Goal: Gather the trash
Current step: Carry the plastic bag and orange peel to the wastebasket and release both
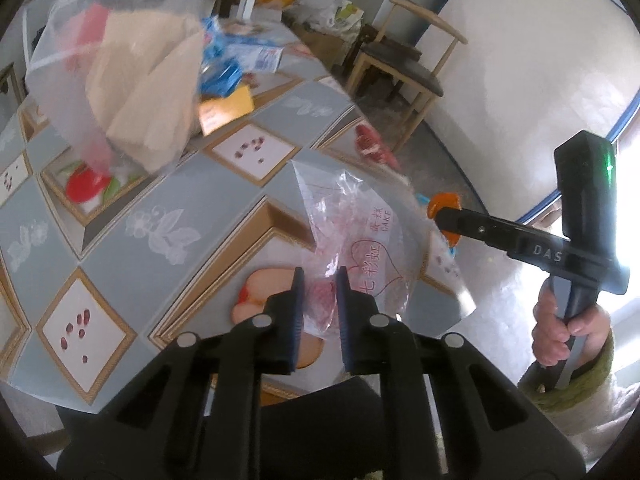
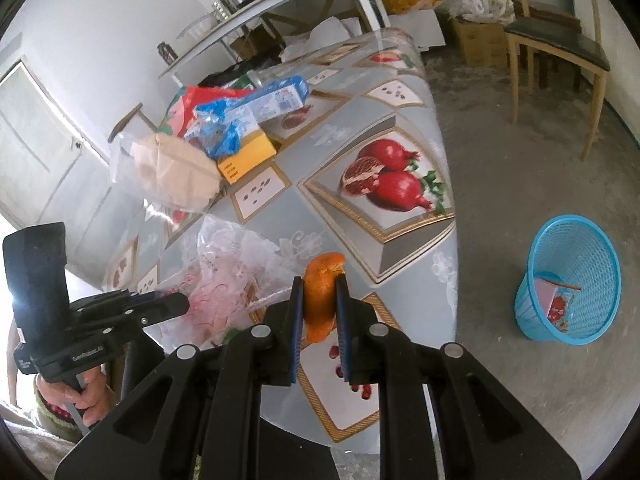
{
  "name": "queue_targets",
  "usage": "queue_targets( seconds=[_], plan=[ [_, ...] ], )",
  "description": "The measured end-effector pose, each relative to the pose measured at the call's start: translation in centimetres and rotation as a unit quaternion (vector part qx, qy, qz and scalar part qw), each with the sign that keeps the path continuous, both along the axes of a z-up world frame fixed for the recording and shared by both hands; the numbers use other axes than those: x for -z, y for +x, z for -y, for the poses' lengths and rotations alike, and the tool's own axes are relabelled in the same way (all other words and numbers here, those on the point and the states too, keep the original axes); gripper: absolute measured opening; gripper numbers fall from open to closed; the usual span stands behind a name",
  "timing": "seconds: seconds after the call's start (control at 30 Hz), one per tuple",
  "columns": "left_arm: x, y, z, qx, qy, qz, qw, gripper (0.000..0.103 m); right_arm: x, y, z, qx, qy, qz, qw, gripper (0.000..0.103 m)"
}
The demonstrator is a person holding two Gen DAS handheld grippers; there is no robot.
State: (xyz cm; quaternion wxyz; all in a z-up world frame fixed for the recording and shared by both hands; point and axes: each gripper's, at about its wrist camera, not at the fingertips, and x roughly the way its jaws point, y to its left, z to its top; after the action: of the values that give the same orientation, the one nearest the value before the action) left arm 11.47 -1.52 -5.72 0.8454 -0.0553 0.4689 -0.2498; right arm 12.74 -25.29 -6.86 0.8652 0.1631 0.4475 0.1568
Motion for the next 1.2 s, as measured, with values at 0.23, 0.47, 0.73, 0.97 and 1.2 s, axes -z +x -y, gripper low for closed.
queue_targets(
  seconds=[0.23, 0.47, 0.73, 0.97, 1.2],
  plan=[
    [-2.4, 1.1, 2.9, 0.023, -0.016, 0.015, 0.9995, 0.014, -1.0, -1.5, 4.4, 0.058, 0.013, 0.02, 0.998, 0.015],
    [-3.9, 5.6, 10.9, 0.083, -0.024, -0.006, 0.9963, 0.014, -0.8, -3.8, 13.7, 0.178, 0.052, 0.026, 0.982, 0.015],
    [0.2, 11.8, 26.7, 0.185, 0.051, -0.084, 0.9778, 0.014, 4.7, -3.7, 23.7, 0.287, 0.079, -0.032, 0.954, 0.015],
    [5.4, 15.8, 37.3, 0.216, 0.077, -0.125, 0.9653, 0.016, 10.8, -0.3, 30.4, 0.358, 0.078, -0.077, 0.927, 0.019],
    [7.5, 16.1, 41.0, 0.2, 0.091, -0.12, 0.9682, 0.056, 16.6, 1.2, 34.7, 0.387, 0.101, -0.121, 0.908, 0.045]
  ],
)
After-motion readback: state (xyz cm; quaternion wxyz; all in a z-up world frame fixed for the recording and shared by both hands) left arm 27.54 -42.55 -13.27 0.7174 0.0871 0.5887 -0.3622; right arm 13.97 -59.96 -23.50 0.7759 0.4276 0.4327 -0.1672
